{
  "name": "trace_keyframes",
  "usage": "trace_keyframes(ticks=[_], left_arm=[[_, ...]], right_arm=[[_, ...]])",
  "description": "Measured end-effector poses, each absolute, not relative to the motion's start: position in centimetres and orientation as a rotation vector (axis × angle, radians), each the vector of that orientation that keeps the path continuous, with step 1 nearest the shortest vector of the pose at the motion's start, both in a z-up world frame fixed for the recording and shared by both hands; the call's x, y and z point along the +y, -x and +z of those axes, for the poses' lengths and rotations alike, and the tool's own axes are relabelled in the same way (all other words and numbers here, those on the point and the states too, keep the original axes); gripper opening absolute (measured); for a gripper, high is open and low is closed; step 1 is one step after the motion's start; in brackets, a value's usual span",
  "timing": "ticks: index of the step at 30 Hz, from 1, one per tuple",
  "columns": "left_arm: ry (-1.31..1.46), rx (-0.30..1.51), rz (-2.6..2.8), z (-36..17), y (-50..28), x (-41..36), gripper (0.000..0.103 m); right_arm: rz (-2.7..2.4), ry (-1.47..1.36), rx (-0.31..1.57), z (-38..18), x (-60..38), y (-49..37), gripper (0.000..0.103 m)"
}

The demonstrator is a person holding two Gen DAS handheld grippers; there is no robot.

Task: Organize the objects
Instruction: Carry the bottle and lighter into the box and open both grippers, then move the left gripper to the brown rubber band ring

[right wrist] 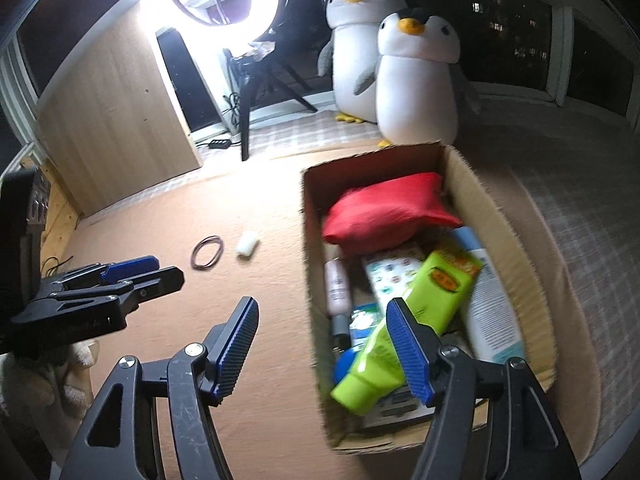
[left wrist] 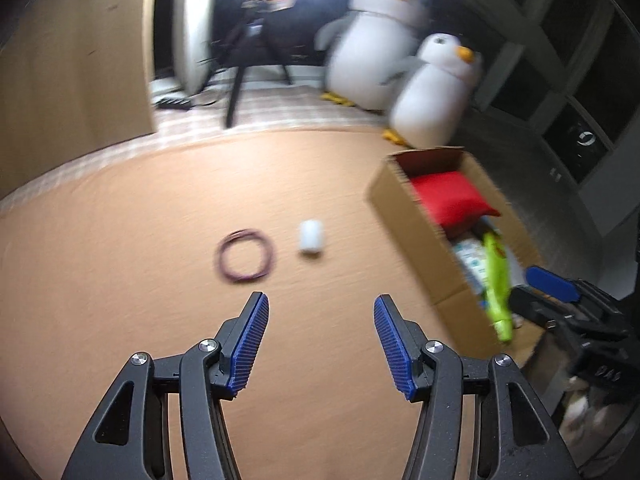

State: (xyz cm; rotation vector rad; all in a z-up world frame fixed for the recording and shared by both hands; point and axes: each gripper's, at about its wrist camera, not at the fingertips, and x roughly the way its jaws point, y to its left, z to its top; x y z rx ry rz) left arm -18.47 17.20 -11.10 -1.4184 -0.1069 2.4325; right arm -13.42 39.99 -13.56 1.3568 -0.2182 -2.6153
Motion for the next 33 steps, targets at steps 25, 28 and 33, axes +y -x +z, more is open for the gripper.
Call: trace_keyframes(ticks=[25, 28, 33], left_arm=[[1.663, -0.162, 2.456, -16.9, 26.9, 12.7, 0.059], [1.681, -0.115, 2.468, -17.5, 27.9, 13.6, 0.059], [1.724, -0.059, 2.468, -18.8, 29.0, 14.1, 0.059]], right_arm=[[-2.531, -1.384, -0.33, -14.1, 36.9, 10.8, 0.063], [-2.53, -1.389, -0.345, -14.1, 37.2, 10.5, 0.063], [-2.535, -1.396, -0.362, -14.2, 37.7, 10.1, 0.063]])
